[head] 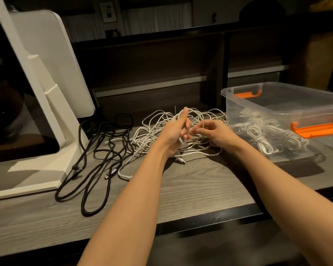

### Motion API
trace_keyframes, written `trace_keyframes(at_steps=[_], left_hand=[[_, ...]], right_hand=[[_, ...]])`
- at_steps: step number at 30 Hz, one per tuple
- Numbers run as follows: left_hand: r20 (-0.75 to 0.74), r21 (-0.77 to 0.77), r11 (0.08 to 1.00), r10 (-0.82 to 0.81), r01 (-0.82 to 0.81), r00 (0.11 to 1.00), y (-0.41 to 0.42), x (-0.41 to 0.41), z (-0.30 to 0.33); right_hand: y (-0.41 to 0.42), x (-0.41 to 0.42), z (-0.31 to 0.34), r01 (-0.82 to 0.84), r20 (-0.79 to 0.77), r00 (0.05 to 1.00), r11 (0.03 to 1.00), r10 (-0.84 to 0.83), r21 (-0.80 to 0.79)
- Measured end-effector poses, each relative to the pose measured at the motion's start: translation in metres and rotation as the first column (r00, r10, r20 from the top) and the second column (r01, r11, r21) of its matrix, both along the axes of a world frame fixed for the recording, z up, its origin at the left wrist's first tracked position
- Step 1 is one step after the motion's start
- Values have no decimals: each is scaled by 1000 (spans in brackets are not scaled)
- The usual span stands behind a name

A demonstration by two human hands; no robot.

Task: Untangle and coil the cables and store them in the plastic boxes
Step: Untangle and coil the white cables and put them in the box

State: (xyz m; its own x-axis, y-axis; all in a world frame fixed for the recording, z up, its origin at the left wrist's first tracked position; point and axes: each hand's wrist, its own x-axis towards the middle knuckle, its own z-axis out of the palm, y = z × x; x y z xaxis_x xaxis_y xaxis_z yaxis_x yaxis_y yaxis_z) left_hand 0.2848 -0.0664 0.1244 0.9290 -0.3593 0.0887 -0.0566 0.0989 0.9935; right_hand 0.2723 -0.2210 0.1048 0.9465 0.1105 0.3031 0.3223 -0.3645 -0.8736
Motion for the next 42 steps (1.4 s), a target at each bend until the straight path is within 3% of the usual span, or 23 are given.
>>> trace_keyframes(at_steps=[2,5,7,10,13,16,19,22,25,27,31,34,36,40,42], left_hand=[[-68,-43,991,123,-126,990,-1,1,0],[-127,-35,951,300,-307,945,2,5,-3],[-208,-175,935,273,-310,939,2,5,-2],[-287,-447,867,95,-221,953,1,3,4],[-311,-509,840,22,-186,950,-1,-1,4],[-366,-556,823,-112,-120,924,-2,-6,4],[-367,-550,834,-195,-43,910,-4,-10,5],[-387,-590,807,-244,-35,889,-5,-12,8],[-376,-621,783,-282,-14,883,-10,-14,8],[-367,-620,785,-288,-1,885,-12,-14,8],[-419,-640,763,-241,-96,876,-10,-7,4],[-473,-608,769,-153,-196,868,-1,-1,1],[-480,-518,830,-81,-208,873,4,0,1],[-402,-228,961,53,-156,914,1,-3,6],[-281,-47,991,107,-124,954,-2,-5,6]], right_hand=[[2,-1,0,-3,18,1000,1000,3,-16],[1,-3,2,47,76,996,993,-55,108],[2,-3,3,90,120,988,992,-100,85],[10,2,-1,232,193,960,963,-204,-137],[17,6,-5,433,239,889,887,-391,-158],[17,6,-3,485,90,862,864,-499,138],[22,2,3,325,-145,945,796,-293,511],[27,2,3,176,-121,984,746,-128,642],[25,4,6,139,-44,987,661,-157,737],[22,6,6,177,11,966,693,-258,699],[17,5,2,289,203,904,887,-377,359],[12,7,-2,431,320,830,889,-458,153],[12,6,-2,474,337,811,875,-479,102],[20,-1,3,234,200,934,929,-296,286],[23,-4,5,123,130,975,929,-178,349]])
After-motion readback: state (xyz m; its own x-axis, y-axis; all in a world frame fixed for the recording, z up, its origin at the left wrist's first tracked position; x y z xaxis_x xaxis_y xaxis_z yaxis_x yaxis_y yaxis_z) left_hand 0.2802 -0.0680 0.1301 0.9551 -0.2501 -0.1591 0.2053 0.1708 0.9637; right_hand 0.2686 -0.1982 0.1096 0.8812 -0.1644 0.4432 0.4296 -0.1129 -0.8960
